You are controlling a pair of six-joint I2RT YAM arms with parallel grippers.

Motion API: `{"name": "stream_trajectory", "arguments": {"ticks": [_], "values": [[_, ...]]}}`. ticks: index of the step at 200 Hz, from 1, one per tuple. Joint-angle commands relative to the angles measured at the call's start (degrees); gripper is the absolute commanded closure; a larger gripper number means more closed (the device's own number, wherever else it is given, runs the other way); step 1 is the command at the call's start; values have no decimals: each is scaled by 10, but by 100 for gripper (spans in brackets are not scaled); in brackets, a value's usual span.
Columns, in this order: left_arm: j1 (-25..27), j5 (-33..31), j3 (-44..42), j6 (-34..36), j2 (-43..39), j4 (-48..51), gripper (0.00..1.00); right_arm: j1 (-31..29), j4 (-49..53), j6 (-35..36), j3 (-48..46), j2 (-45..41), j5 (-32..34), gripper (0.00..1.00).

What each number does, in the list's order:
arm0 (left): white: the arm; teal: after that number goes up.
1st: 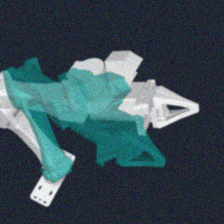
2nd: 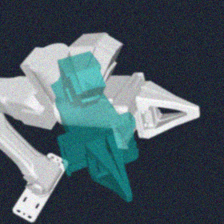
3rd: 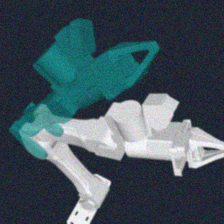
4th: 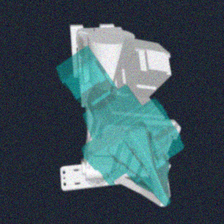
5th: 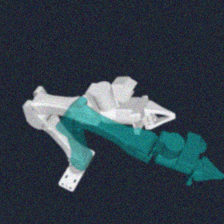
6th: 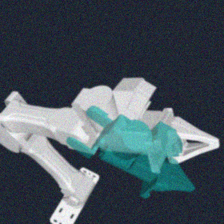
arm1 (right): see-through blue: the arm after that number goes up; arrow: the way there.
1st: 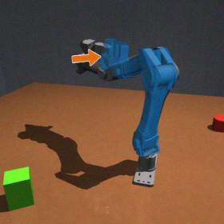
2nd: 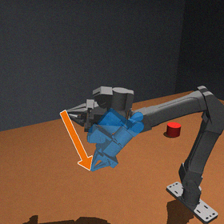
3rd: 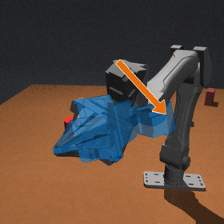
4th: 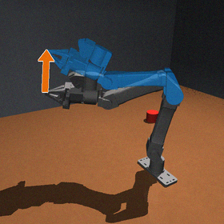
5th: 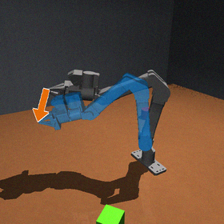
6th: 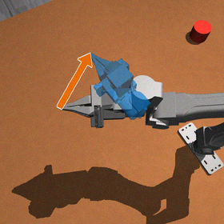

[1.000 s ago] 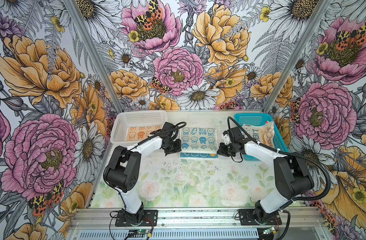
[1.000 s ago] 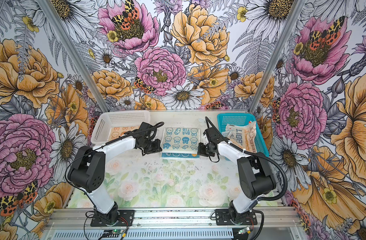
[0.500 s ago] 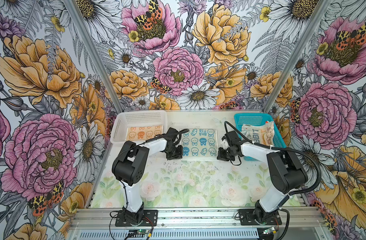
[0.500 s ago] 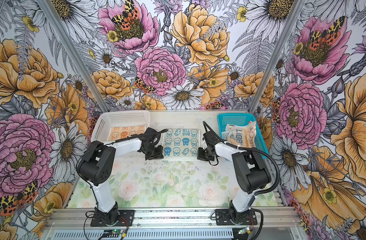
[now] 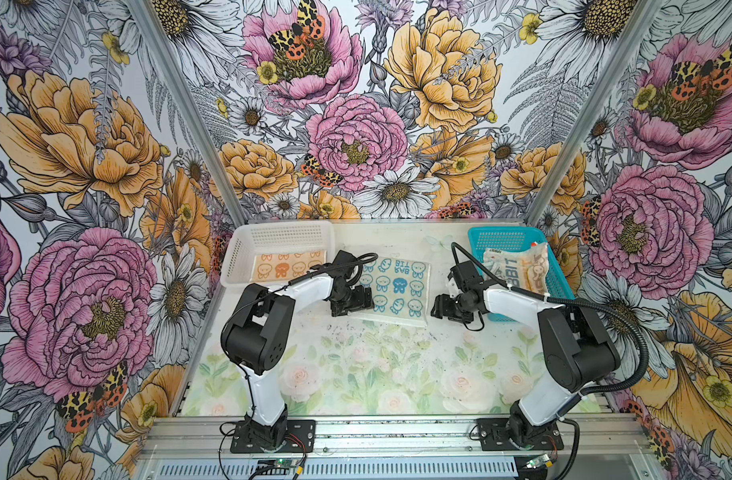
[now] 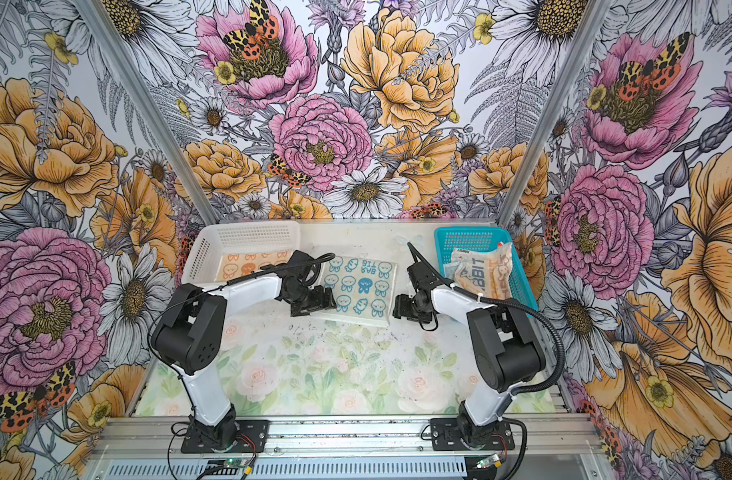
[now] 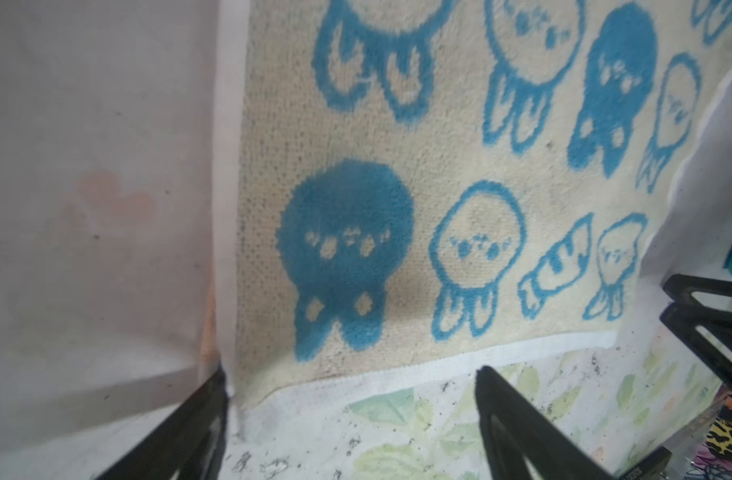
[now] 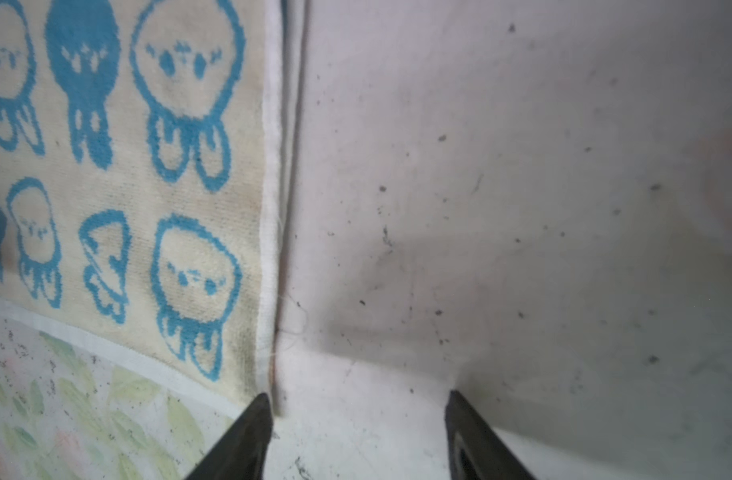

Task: Fold and stack the towels
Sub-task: 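Raise both grippers and move them to the towel's far edge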

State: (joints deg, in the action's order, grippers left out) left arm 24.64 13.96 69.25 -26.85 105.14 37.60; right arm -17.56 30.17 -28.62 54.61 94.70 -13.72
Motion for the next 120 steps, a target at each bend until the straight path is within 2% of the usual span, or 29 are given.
{"name": "stream_trajectory", "arguments": {"ticks": [1,17,36,72,100,120], "values": [[-2,-28,58,4,-32,35,1,3,20,1,48,-42,11,12],[-6,-5,113,3,-25,49,1,12,21,1,97,-29,-8,1],[-13,18,173,-2,-14,52,1,26,19,-4,169,18,-34,1],[-31,29,307,1,73,86,1,35,-9,-36,310,142,-71,1],[-43,64,385,-13,151,85,1,36,-64,-81,372,223,-120,1],[-45,63,436,-20,207,85,1,35,-83,-102,406,274,-134,1]]}}
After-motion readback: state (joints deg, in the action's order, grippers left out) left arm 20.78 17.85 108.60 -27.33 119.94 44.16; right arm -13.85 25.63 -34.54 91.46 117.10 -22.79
